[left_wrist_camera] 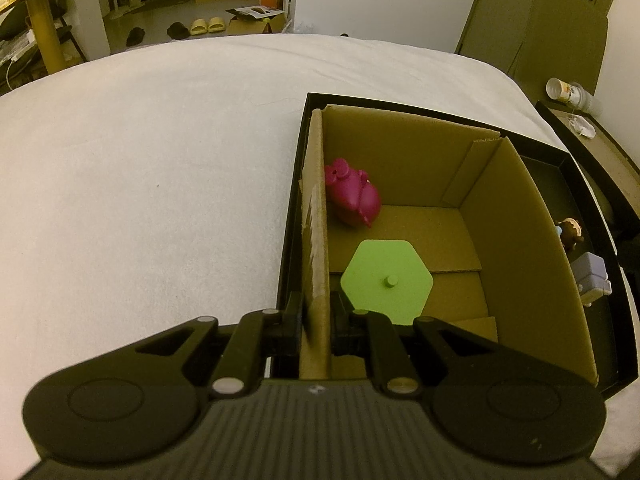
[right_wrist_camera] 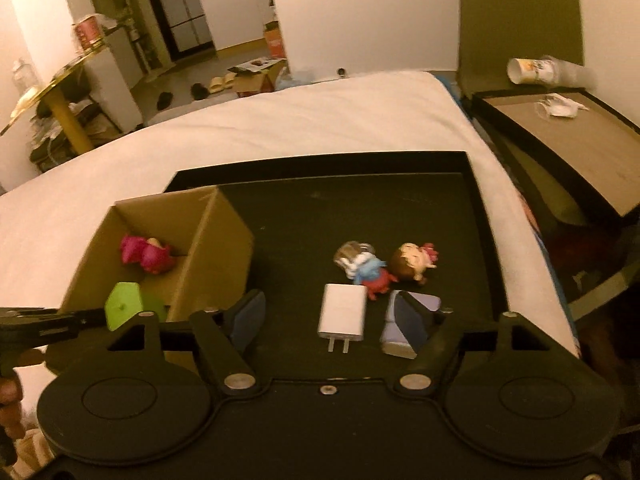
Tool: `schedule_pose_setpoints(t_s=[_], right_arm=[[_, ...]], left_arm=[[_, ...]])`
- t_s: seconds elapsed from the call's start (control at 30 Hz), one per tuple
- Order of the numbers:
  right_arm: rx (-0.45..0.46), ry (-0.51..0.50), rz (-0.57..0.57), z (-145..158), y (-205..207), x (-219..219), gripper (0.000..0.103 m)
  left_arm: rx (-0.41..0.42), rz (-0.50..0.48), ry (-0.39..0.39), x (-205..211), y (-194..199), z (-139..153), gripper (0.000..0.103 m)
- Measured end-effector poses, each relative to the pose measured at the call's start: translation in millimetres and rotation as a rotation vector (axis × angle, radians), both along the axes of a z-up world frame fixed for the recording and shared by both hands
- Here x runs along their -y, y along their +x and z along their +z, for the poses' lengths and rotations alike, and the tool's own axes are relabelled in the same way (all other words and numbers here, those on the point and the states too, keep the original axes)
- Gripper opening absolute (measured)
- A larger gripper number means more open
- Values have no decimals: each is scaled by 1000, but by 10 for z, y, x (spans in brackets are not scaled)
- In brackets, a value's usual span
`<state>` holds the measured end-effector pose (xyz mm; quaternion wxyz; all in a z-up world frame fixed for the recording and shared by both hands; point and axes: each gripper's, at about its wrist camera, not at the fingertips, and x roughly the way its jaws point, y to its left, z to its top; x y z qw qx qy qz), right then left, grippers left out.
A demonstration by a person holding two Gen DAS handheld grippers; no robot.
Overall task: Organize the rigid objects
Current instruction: 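Withdraw the right tool from the box back over the remaining toys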
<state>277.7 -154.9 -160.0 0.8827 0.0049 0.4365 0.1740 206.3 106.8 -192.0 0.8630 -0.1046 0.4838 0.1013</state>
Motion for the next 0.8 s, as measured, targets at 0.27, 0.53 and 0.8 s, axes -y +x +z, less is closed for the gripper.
schedule_pose_setpoints(t_s=[0.27,0.53,0.8], right_arm=[[-36,13,-68,-128,85,121,84],[-59,-25,-75,-208,121,198,88],[-87,-68,-83,-356,179,233,80]], left_arm=[[1,2,-5,-15,-4,4,11],[-1,2,-5,-24,-1,14,11],[2,2,-6,-33,-3,8,11]])
